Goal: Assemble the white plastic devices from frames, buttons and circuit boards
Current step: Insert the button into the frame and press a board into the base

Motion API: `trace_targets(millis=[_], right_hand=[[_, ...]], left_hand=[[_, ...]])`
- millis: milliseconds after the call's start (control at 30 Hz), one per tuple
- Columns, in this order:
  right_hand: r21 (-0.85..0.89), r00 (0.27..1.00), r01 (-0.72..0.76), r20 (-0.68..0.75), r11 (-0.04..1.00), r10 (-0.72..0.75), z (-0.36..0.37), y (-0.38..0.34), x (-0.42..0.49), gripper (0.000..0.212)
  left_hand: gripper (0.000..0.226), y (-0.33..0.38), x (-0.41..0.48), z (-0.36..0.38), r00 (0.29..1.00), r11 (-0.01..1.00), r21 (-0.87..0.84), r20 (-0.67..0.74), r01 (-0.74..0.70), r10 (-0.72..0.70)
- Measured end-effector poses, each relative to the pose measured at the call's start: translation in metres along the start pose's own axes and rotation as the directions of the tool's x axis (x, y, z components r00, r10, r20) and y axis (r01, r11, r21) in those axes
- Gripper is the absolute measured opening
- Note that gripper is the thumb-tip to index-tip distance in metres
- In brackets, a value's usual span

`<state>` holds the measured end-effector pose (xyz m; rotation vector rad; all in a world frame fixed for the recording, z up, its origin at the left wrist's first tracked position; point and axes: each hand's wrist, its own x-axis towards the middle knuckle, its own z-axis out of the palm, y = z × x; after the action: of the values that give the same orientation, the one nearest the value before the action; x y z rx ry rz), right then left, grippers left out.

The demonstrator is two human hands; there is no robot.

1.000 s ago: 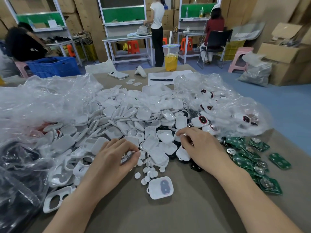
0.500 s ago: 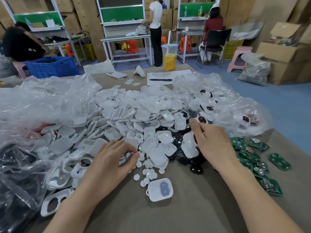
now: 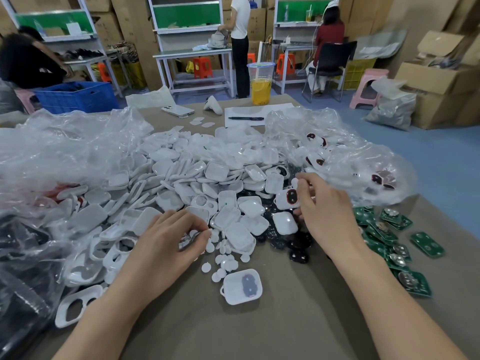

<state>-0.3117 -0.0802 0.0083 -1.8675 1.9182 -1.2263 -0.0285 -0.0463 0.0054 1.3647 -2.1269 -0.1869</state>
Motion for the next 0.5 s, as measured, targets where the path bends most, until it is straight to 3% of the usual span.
trace_targets(millis=[167,300,500], right_hand=[[-0.12,0.997,0.073,-0.007,0.99,-0.074,-0.003,-0.004,-0.006,0.038],[-0.182,0.993,0.115,-0.005,0.977,-0.118,-0.006,-0.009,-0.017,0.03],[-0.375,1.0,-0.007,0.001,0.927,0.009,-0.015,-0.013,-0.053,0.031]], left_hand=[[0.008,0.002,-0.002,0.0,1.0,1.0,0.004,-0.011,0.01,-0.01],[0.01,0.004,-0.003,-0.001,1.0,1.0,0.018,-0.009,0.002,-0.001],[0.012,0.005,-0.005,-0.002,1.0,1.0,0.015,-0.012,-0.007,0.007]])
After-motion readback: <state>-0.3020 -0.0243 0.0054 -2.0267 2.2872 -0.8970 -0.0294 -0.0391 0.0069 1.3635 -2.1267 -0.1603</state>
